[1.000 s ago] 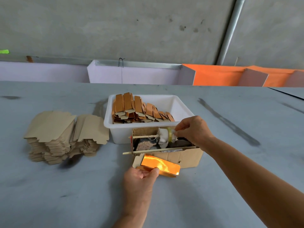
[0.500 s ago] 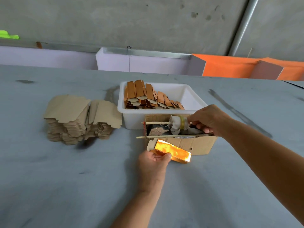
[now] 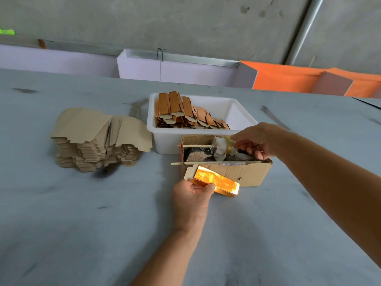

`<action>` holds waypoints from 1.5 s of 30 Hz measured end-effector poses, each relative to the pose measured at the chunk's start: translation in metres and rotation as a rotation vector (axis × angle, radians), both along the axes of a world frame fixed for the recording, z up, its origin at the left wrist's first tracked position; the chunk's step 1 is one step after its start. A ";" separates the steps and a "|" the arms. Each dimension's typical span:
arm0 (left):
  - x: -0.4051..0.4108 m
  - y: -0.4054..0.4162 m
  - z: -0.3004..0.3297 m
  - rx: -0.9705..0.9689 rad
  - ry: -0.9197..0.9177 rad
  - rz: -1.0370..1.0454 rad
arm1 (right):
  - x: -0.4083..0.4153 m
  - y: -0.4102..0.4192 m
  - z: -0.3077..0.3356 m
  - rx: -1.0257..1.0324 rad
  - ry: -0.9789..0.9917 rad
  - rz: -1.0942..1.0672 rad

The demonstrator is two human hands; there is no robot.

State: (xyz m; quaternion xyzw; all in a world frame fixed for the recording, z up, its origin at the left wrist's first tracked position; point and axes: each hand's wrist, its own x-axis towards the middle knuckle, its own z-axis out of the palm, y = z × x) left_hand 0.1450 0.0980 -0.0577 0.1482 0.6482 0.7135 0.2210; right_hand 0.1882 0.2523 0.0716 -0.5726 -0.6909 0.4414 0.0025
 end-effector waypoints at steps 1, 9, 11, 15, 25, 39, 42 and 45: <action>0.000 0.000 0.001 -0.001 -0.002 0.000 | -0.001 0.000 0.000 -0.003 -0.010 0.008; 0.001 -0.001 0.003 0.001 0.010 -0.003 | -0.006 0.001 0.002 -0.008 -0.056 0.025; 0.001 -0.001 0.003 0.003 0.009 -0.002 | -0.007 0.002 0.002 -0.001 -0.056 0.029; 0.001 0.000 0.002 0.001 0.007 0.004 | -0.009 0.003 0.001 -0.004 -0.052 0.021; 0.001 0.000 0.000 -0.014 0.012 0.004 | -0.010 0.007 -0.003 0.041 -0.053 -0.001; 0.000 -0.002 0.003 -0.023 0.008 0.008 | -0.013 0.006 0.000 0.042 0.042 0.023; 0.000 -0.002 0.004 -0.030 0.003 0.008 | -0.013 0.008 0.005 0.059 0.065 0.022; 0.001 -0.003 0.004 -0.040 0.012 -0.002 | -0.013 0.011 0.010 0.049 0.101 0.020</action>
